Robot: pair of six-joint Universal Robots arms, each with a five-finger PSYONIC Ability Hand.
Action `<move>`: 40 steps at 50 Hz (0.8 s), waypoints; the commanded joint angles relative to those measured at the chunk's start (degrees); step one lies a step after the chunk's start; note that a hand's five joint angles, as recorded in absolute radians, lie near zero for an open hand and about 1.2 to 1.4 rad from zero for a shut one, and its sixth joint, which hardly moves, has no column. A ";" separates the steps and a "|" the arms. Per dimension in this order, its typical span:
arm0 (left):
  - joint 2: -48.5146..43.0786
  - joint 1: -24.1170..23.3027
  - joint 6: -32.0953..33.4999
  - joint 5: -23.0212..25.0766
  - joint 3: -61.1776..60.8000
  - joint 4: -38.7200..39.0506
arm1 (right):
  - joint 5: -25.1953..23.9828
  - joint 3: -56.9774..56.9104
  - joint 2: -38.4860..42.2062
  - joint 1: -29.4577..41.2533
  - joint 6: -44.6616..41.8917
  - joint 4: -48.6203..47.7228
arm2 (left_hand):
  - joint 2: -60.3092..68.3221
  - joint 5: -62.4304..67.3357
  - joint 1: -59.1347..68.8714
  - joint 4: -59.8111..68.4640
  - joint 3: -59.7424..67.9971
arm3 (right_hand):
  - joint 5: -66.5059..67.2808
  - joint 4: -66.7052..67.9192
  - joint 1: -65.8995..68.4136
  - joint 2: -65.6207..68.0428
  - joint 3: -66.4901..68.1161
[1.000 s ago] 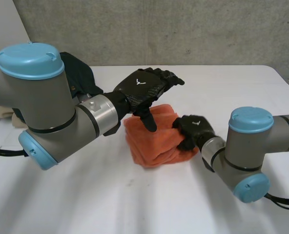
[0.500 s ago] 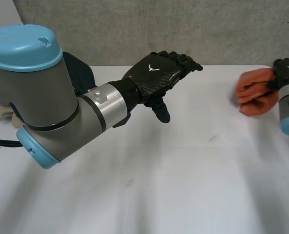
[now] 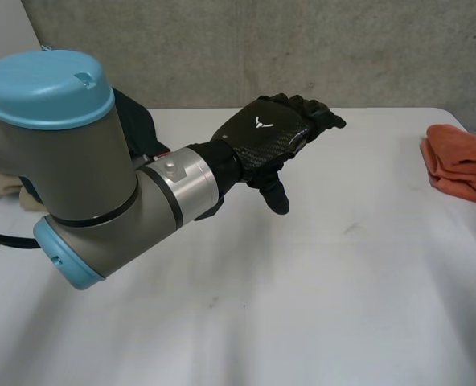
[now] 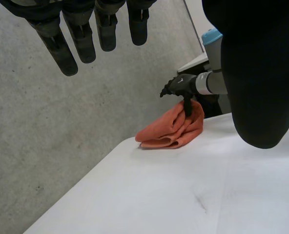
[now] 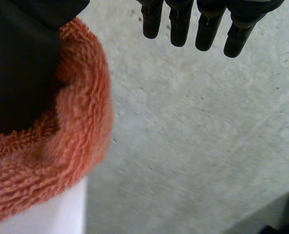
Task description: Fold the laundry.
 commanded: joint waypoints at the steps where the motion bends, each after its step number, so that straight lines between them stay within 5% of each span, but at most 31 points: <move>1: 0.08 -0.04 -0.08 -0.01 -0.86 -0.04 | 2.65 2.83 -0.75 -0.74 -12.21 -4.04 | -0.01 -0.76 1.33 0.35 -0.34 | -2.96 -2.38 -2.81 -2.24 -2.19; 9: 0.43 0.05 -0.08 -0.09 -0.69 0.05 | 0.54 15.47 -10.67 0.49 -13.63 -12.73 | -0.01 -0.76 1.33 0.35 -0.34 | -2.96 -2.38 -2.81 -2.24 -2.19; 14: 2.62 0.49 -0.25 -1.50 -0.25 0.31 | -5.07 36.81 -24.72 4.00 -12.58 -25.64 | -0.01 -0.76 1.33 0.35 -0.34 | -2.96 -2.38 -2.81 -2.24 -2.19; 21: 6.67 4.88 0.36 -12.56 1.51 4.44 | -17.98 61.76 -39.74 7.52 -8.45 -37.60 | 0.49 -0.26 1.83 0.86 0.17 | -2.96 -2.38 -2.81 -2.24 -2.19; 26: 7.02 15.41 0.89 -19.07 5.20 5.06 | -25.03 72.00 -46.88 9.02 -8.00 -33.06 | 0.49 -0.26 1.83 0.86 0.17 | -2.96 -2.38 -2.81 -2.24 -2.19; 30: 2.90 24.65 5.27 -19.52 7.48 4.88 | -27.23 75.17 -53.21 12.35 -8.27 -19.72 | 0.66 -0.09 2.00 1.03 0.33 | -2.96 -2.38 -2.81 -2.24 -2.19; 35: -8.32 32.38 25.09 -19.17 11.43 5.49 | -27.32 76.31 -55.77 13.59 -9.76 -4.94 | 0.49 -0.26 1.83 0.86 0.17 | -2.96 -2.38 -2.81 -2.24 -2.19; 40: -19.06 35.21 36.04 -16.62 15.48 8.83 | -27.32 79.03 -56.12 13.59 -13.35 -1.67 | 1.00 0.24 2.34 1.36 0.67 | -2.96 -2.38 -2.81 -2.24 -2.19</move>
